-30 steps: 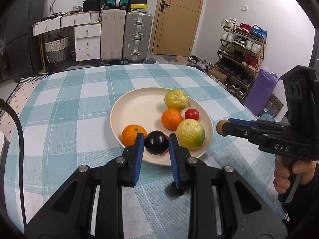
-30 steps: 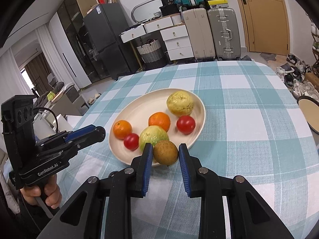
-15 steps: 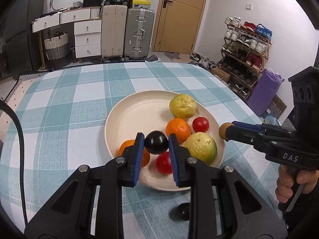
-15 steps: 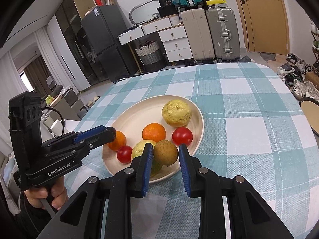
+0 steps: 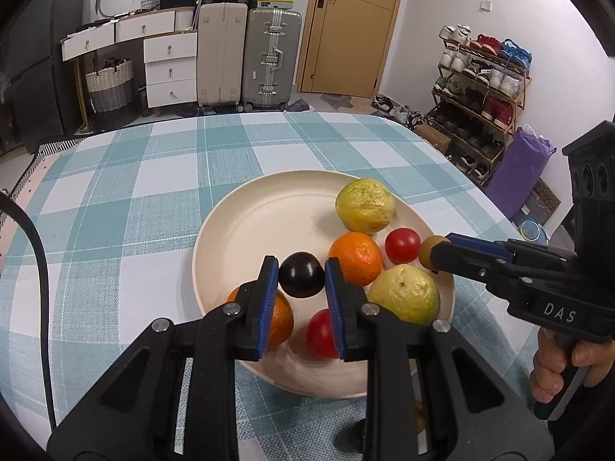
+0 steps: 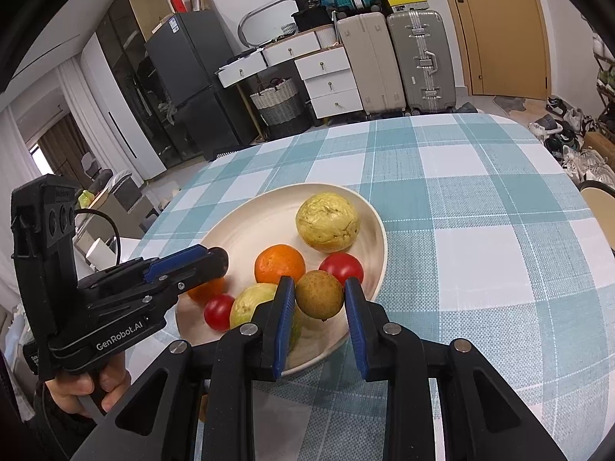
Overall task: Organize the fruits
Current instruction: 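Lower the plum with the left tool into the plate while the right tool places the longan there, then open both tools and move them toward the last plum and longan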
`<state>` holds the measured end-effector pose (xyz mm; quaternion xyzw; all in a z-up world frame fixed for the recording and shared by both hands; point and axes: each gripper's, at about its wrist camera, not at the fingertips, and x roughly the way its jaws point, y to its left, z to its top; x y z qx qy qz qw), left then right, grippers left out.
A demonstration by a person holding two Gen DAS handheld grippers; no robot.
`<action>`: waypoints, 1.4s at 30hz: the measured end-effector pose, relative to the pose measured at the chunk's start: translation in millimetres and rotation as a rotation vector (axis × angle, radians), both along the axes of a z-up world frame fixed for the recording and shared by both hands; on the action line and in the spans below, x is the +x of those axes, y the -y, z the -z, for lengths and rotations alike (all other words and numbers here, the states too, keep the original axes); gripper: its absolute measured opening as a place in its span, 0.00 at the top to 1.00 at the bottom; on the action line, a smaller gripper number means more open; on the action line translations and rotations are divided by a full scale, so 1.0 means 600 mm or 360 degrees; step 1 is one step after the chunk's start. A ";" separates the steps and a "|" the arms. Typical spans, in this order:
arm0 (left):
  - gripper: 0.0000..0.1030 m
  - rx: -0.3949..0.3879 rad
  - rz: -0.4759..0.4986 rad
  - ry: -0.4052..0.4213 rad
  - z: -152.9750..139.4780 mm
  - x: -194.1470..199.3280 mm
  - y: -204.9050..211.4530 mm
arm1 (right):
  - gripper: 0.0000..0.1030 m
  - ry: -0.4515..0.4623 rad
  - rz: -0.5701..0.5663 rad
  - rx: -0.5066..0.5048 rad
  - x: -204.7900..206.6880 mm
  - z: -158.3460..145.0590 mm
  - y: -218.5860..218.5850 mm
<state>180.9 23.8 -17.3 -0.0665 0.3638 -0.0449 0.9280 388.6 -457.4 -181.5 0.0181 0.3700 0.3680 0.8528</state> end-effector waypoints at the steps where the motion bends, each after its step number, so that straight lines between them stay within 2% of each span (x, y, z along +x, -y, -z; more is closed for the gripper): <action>1: 0.78 0.0005 -0.0003 -0.0004 0.002 0.001 0.000 | 0.74 -0.0002 0.0001 0.0000 0.001 0.001 -0.001; 8: 0.78 0.0029 0.0006 0.0002 0.005 0.002 0.004 | 0.73 -0.0029 -0.0008 -0.0011 0.008 0.006 -0.008; 11: 0.78 0.0031 0.0001 0.0019 0.001 -0.002 0.004 | 0.72 0.0030 0.0012 0.0001 0.001 -0.003 -0.002; 15: 0.75 0.0056 -0.0002 0.0022 -0.007 -0.010 0.004 | 0.68 0.0039 0.0033 -0.0025 -0.007 -0.005 0.007; 18: 0.64 0.0078 -0.0014 0.0032 -0.015 -0.023 0.003 | 0.59 0.0077 0.0035 -0.0065 -0.018 -0.007 0.014; 19: 0.55 0.0078 -0.0019 0.0043 -0.019 -0.029 0.002 | 0.57 0.0087 0.0034 -0.0076 -0.023 -0.008 0.016; 20: 0.42 0.0079 -0.0025 0.0058 -0.024 -0.036 0.001 | 0.51 0.0095 0.0028 -0.0088 -0.029 -0.009 0.019; 21: 0.35 0.0081 -0.0036 0.0075 -0.030 -0.045 -0.001 | 0.46 0.0104 0.0026 -0.0100 -0.034 -0.010 0.021; 22: 0.24 0.0087 -0.0050 0.0094 -0.035 -0.054 -0.002 | 0.42 0.0116 0.0021 -0.0113 -0.039 -0.010 0.022; 23: 0.18 0.0091 -0.0062 0.0108 -0.040 -0.065 -0.004 | 0.33 0.0132 0.0019 -0.0125 -0.044 -0.011 0.024; 24: 0.18 0.0097 -0.0067 0.0115 -0.043 -0.074 -0.005 | 0.24 0.0147 0.0024 -0.0132 -0.049 -0.011 0.026; 26: 0.17 0.0120 -0.0075 0.0112 -0.047 -0.091 -0.007 | 0.15 0.0176 0.0040 -0.0139 -0.059 -0.014 0.030; 27: 0.17 0.0134 -0.0085 0.0110 -0.048 -0.098 -0.008 | 0.13 0.0179 0.0045 -0.0144 -0.060 -0.014 0.031; 31: 0.02 0.0148 -0.0137 0.0090 -0.045 -0.129 -0.016 | 0.03 0.0162 0.0054 -0.0170 -0.068 -0.014 0.034; 42: 0.01 0.0195 -0.0146 0.0061 -0.026 -0.193 -0.011 | 0.01 0.0143 -0.0041 -0.0233 -0.103 -0.003 0.027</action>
